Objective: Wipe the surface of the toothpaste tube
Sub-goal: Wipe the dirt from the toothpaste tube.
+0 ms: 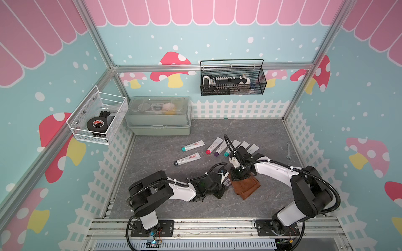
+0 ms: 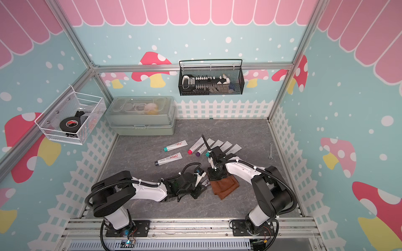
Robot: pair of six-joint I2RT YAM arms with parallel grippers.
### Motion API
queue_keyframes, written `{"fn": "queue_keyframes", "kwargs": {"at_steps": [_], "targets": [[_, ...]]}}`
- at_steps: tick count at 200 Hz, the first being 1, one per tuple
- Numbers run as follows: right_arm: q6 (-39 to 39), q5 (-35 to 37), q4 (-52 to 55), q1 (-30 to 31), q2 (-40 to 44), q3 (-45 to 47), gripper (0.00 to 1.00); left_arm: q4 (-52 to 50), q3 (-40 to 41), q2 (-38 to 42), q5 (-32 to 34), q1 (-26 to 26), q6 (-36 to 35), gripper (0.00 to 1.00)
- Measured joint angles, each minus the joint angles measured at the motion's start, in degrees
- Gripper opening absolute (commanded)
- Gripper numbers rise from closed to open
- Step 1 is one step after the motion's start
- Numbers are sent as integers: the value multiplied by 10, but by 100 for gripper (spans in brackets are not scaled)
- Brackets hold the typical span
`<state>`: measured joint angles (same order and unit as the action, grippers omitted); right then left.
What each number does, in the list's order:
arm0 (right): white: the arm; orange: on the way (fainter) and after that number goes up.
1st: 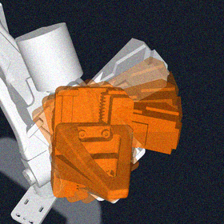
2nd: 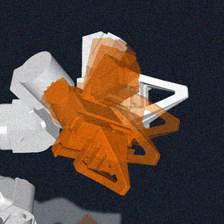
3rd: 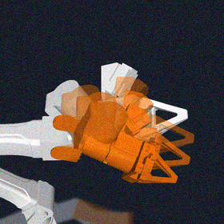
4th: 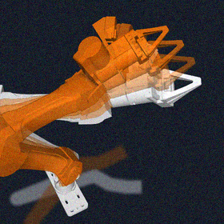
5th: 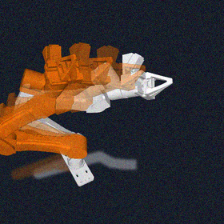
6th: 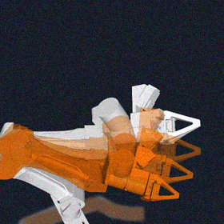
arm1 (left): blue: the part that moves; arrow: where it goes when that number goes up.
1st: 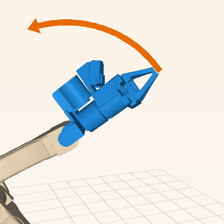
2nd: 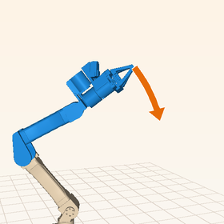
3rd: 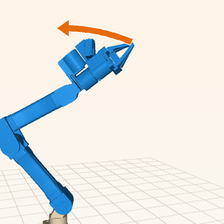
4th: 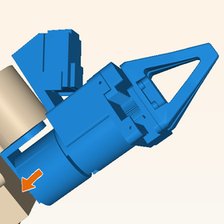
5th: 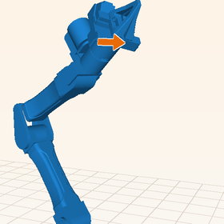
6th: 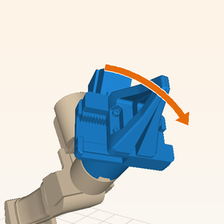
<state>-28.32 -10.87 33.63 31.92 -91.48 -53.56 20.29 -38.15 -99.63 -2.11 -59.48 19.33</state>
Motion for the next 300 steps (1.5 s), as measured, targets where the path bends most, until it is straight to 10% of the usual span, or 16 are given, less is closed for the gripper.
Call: {"fn": "queue_keyframes", "kwargs": {"at_steps": [88, 197, 300], "targets": [[2, 154, 1, -35, -36, -21, 6, 1, 0, 0, 1, 0, 0, 31], [0, -96, -67, -23, 6, 28, 6, 1, 0, 0, 1, 0, 1, 31], [1, 113, -49, -40, -35, -11, 5, 1, 0, 0, 2, 0, 2, 31]]}}
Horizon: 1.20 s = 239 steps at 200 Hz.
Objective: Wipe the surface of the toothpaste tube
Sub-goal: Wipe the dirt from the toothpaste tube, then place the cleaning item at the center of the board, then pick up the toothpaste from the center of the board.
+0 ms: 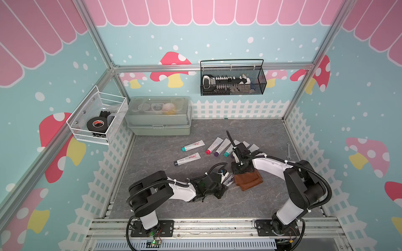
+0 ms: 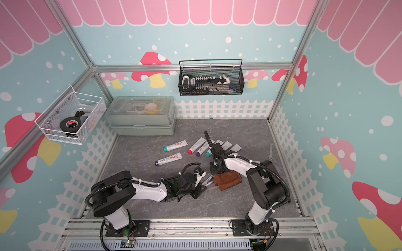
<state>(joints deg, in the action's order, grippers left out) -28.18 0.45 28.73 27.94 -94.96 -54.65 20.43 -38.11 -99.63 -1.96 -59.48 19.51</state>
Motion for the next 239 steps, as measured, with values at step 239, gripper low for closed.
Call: {"fn": "queue_keyframes", "kwargs": {"at_steps": [239], "targets": [[-6, -19, 31, -102, 70, 46, 8, -22, 17, 26, 25, 4, 1, 28]]}}
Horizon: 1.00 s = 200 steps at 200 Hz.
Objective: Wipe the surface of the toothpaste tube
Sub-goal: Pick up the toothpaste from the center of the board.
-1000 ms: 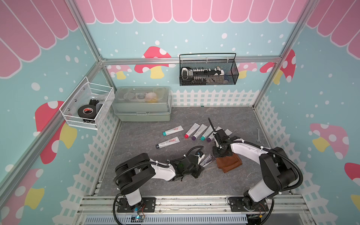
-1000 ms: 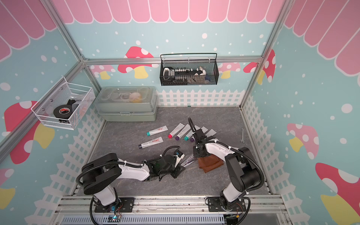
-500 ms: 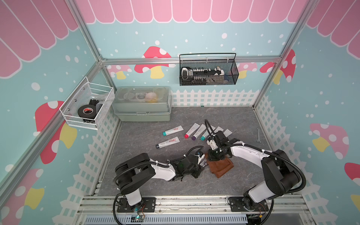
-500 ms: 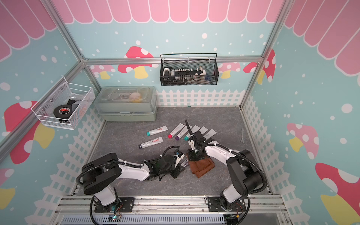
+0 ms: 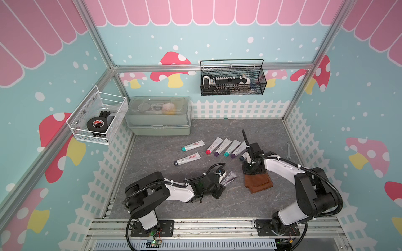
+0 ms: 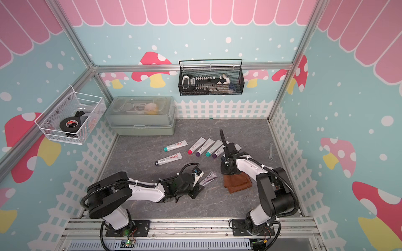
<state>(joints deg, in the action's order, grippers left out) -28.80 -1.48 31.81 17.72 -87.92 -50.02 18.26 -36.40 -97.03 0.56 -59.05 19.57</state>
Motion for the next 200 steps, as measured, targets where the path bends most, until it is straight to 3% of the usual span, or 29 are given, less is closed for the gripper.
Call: {"fn": "queue_keyframes", "kwargs": {"at_steps": [26, 42, 65, 84, 148, 200], "targets": [[2, 50, 22, -26, 11, -7, 12, -16, 4, 12, 14, 5, 4, 28], [3, 64, 35, -37, 1, -27, 25, -32, 4, 21, 21, 9, 6, 28], [16, 58, 40, -42, -17, -56, 53, -58, 2, 32, 31, 13, 6, 28], [17, 41, 40, -42, -12, -58, 64, -87, -7, 42, 38, 15, 6, 28], [19, 19, 62, -42, 158, -48, 68, -179, -73, 79, 47, 66, -4, 29], [19, 2, 71, -42, 175, -33, 68, -233, -161, 84, 45, 128, -40, 29]]}}
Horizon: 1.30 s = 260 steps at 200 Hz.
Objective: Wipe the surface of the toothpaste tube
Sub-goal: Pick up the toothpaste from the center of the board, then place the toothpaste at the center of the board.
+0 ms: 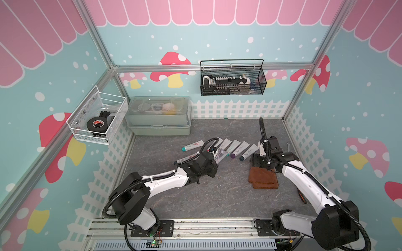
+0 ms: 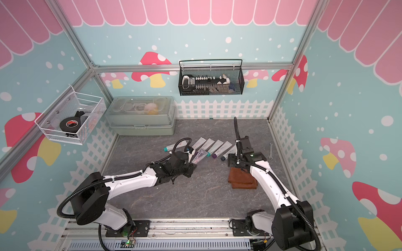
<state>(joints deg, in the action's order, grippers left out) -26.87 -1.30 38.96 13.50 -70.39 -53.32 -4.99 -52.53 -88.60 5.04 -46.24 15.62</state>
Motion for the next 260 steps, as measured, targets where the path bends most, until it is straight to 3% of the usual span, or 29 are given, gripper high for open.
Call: {"fn": "queue_keyframes", "kwargs": {"at_steps": [36, 80, 138, 198, 208, 234, 260], "targets": [[0, -12, 2, 0, -1, 8, 68, -29, -72, -16, -10, 69, -22, 29], [0, -19, 0, 0, -6, 10, 68, -38, -147, -99, -33, 132, -46, 29], [0, -28, -2, 0, -7, 15, 67, -80, -234, -231, -48, 178, -80, 29], [0, -33, -8, 0, -7, 16, 67, -117, -292, -298, -59, 194, -107, 32], [0, -34, -9, 0, -7, 17, 67, -119, -294, -301, -63, 194, -110, 35], [0, -37, -12, 1, -8, 18, 67, -126, -295, -301, -74, 196, -111, 59], [0, -39, -13, 5, -9, 18, 67, -130, -295, -301, -86, 200, -112, 67]]}}
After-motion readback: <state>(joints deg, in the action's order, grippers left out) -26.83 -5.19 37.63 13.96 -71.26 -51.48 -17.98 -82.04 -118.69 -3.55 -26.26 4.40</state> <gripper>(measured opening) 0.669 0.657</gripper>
